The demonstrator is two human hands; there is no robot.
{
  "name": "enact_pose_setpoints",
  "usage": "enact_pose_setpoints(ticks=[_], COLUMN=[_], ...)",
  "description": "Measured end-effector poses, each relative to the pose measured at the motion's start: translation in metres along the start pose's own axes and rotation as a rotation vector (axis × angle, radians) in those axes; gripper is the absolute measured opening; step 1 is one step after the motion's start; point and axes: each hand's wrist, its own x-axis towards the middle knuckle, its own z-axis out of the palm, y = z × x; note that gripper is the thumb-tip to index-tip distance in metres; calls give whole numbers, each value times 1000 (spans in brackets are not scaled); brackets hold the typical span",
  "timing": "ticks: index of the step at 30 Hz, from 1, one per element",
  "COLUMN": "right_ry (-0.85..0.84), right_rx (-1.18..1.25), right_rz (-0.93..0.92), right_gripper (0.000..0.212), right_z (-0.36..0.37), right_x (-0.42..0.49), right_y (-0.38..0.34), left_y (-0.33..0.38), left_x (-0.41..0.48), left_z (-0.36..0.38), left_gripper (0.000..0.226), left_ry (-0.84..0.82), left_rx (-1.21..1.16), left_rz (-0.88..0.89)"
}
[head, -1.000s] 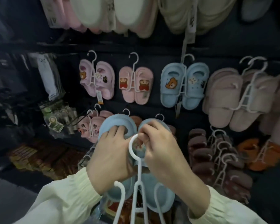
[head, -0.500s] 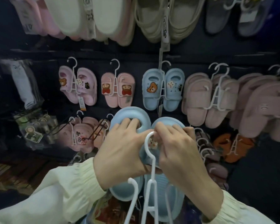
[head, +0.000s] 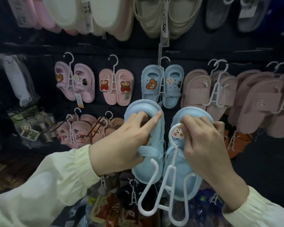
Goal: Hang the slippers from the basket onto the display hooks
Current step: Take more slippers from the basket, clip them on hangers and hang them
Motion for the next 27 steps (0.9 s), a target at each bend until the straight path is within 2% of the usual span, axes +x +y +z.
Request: enact_pose_setpoints(ticks=[4,12,15,21,27], right_ry=[-23,23,39,46,67], right_rx=[-148,-164,-172,-134,-68], right_rz=[-43,-24,-11,17,32], right_gripper=[15,13,15,19,15], right_z=[6,4,1,-1,-5], right_x=[-2,9,14,21,27], right_y=[0,6,10,15,21], left_y=[4,18,17,19,23], left_x=[-1,-12,-16,-26,-34], left_z=[-4,4,9,20,28], left_gripper=[110,108,110,112,112], left_ry=[0,-7,-1,112,127], left_rx=[-119,-96,-35,107,168], left_rz=[17,67,99,179,169])
